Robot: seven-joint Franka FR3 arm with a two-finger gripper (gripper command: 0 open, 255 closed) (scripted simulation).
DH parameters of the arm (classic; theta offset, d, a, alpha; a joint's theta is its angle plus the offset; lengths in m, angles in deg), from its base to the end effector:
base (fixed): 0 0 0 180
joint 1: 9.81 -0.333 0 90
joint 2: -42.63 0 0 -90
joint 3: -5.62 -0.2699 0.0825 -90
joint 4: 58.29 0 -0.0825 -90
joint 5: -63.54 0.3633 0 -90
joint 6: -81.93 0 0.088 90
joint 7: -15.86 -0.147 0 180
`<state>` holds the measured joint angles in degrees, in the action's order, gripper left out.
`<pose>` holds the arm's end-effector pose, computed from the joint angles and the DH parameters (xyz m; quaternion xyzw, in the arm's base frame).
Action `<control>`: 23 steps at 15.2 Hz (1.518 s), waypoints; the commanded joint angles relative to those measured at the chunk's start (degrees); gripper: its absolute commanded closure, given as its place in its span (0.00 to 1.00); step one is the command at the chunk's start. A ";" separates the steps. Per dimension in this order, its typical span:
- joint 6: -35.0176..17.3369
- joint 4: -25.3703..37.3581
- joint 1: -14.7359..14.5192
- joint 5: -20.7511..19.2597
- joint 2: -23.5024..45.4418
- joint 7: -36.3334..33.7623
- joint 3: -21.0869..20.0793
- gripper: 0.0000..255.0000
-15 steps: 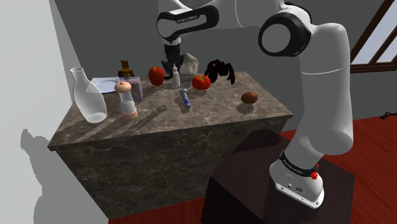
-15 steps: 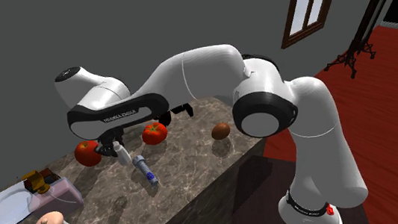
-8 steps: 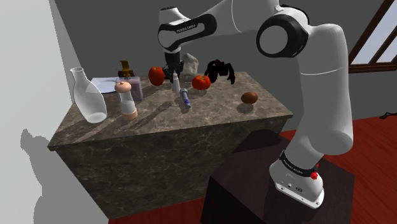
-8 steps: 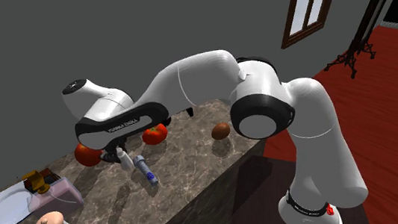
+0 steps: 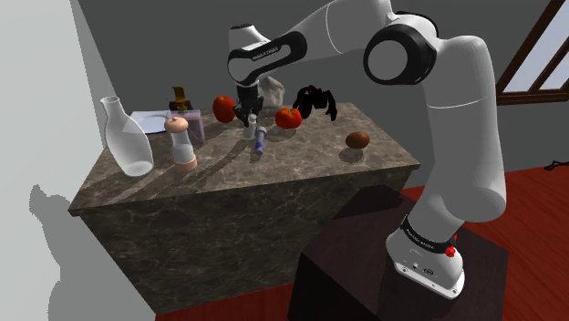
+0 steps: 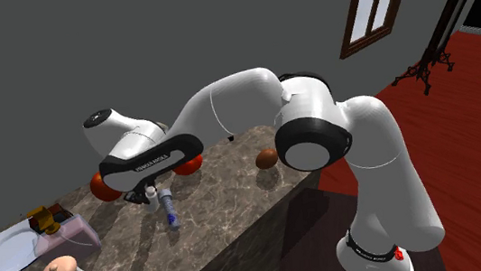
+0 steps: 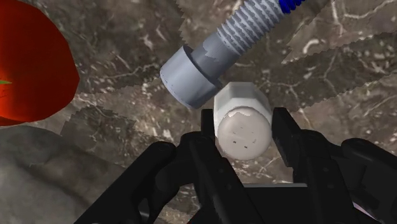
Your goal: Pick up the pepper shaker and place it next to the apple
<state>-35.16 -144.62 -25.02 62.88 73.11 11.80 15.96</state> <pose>0.6551 0.0672 0.2919 0.9985 0.0222 0.0104 0.0500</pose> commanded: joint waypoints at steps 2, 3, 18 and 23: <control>-0.18 -0.18 0.01 -0.01 0.01 -0.01 0.01 1.00; -0.18 -0.18 0.01 -0.01 0.01 -0.01 0.01 1.00; 5.99 3.81 -0.38 -0.30 -2.17 -0.16 0.11 0.00; 5.99 3.83 -0.38 -0.30 -2.16 -0.16 0.11 0.00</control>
<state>-29.19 -140.81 -25.40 62.58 70.96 11.64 16.07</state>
